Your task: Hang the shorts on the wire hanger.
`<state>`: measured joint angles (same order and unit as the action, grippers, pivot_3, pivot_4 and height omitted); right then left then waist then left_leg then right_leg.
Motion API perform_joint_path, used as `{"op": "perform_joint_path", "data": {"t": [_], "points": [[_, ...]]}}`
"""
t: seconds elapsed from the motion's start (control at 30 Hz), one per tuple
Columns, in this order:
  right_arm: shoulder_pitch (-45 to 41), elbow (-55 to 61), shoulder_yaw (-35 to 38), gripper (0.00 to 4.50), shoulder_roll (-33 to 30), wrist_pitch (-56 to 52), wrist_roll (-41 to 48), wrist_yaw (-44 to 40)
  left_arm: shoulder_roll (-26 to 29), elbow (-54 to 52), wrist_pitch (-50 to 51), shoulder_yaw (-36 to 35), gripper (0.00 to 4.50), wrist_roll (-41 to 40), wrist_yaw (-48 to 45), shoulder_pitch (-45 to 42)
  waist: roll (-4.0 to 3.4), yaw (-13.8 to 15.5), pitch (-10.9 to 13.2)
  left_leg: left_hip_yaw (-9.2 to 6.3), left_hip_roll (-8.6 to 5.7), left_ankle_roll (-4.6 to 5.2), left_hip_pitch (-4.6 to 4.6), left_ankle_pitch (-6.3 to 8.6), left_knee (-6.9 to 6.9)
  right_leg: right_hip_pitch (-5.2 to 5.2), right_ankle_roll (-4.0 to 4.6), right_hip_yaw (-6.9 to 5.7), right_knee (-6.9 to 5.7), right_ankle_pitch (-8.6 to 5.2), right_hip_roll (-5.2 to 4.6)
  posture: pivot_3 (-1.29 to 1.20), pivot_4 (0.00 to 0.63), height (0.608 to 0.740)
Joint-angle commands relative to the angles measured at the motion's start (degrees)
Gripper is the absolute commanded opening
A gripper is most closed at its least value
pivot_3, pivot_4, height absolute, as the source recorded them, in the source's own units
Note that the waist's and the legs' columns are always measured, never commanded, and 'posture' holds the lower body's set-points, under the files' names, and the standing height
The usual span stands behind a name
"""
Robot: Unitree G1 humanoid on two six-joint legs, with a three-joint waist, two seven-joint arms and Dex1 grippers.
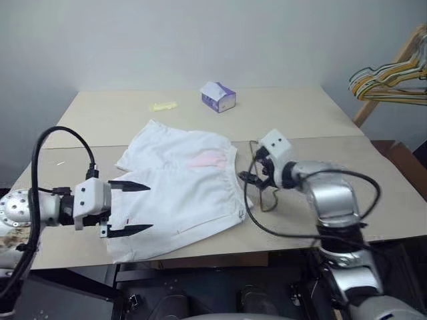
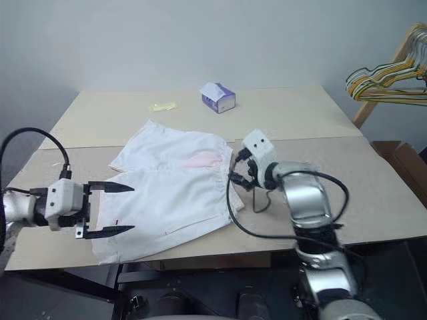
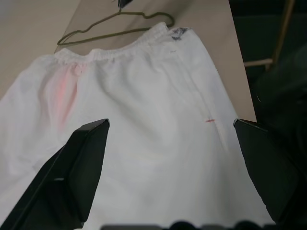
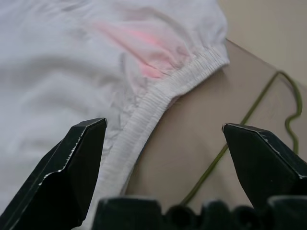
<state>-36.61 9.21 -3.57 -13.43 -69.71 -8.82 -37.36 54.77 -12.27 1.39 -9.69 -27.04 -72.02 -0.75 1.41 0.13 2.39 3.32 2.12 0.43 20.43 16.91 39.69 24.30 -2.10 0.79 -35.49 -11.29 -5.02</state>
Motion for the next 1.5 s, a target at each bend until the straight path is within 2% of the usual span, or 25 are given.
{"op": "perform_joint_path", "data": {"t": [0.03,0.27,0.5,0.63,0.97,1.2,1.33,1.5], "points": [[-2.36,-5.20,2.34,4.46,3.66,-1.56,-1.87,10.74,-1.08,-2.18,0.80,0.68,4.50,1.14,2.42,-1.58,0.00,-0.04,0.00,0.00,-0.01,0.00,-0.01,0.00,0.00,-0.01,0.00,0.00,-0.01,0.00,-0.01,0.04,0.000,0.740],[-2.32,-14.79,3.38,4.46,8.28,1.91,-0.52,21.08,-2.34,-2.55,0.77,1.87,4.50,2.45,2.96,-1.80,-0.02,-1.20,0.01,-0.03,-0.06,-0.03,0.02,-0.02,0.00,-0.02,-0.01,-0.02,0.03,0.00,-0.07,0.03,0.000,0.740],[-1.55,-17.71,2.73,4.46,7.11,0.98,3.48,20.23,-2.51,-2.28,0.13,1.80,4.50,3.06,2.48,-1.30,-0.02,-2.68,0.01,-0.12,-0.05,-0.03,-0.01,-0.02,-0.03,-0.04,-0.02,-0.01,0.02,0.00,-0.06,0.04,0.000,0.740],[-1.31,-19.82,2.92,3.58,7.14,0.61,4.87,21.26,-2.75,-2.26,-0.08,1.86,4.50,3.35,2.53,-1.32,-0.01,-2.88,0.00,-0.13,-0.04,-0.03,-0.06,-0.02,-0.07,-0.07,-0.02,0.00,0.04,0.00,-0.04,0.04,0.000,0.740],[0.25,-22.18,1.01,0.09,6.14,1.38,5.52,23.23,-4.01,-2.40,-0.68,1.90,4.50,3.61,2.80,-1.61,0.16,-2.84,-0.18,-0.13,-0.03,-0.03,-0.17,-0.02,-0.08,-0.15,-0.03,0.00,0.04,-0.02,-0.04,0.04,0.000,0.740],[-0.50,-20.97,1.49,0.04,5.74,3.53,4.62,26.16,-7.10,-2.17,1.04,1.79,4.50,1.27,3.56,-3.77,0.37,-2.86,-0.38,-0.14,-0.02,-0.03,-0.18,-0.02,-0.10,-0.17,-0.03,0.00,0.05,-0.01,-0.04,0.02,0.000,0.740],[-0.05,-16.39,-2.40,0.04,3.45,6.31,2.08,27.62,-8.81,-1.84,1.97,2.08,4.50,0.25,3.99,-4.46,0.34,-3.04,-0.36,-0.13,-0.03,-0.03,-0.16,-0.02,-0.10,-0.15,-0.03,0.02,0.05,-0.01,-0.04,0.00,0.000,0.740],[1.80,-5.42,-5.66,0.04,1.33,10.11,0.34,28.20,-13.42,-0.08,14.10,1.75,4.50,-8.66,7.58,-7.18,0.25,-3.06,-0.30,-0.15,-0.06,-0.02,0.06,-0.02,-0.09,0.01,-0.06,0.02,0.12,0.00,-0.07,-0.01,0.000,0.740]]}}
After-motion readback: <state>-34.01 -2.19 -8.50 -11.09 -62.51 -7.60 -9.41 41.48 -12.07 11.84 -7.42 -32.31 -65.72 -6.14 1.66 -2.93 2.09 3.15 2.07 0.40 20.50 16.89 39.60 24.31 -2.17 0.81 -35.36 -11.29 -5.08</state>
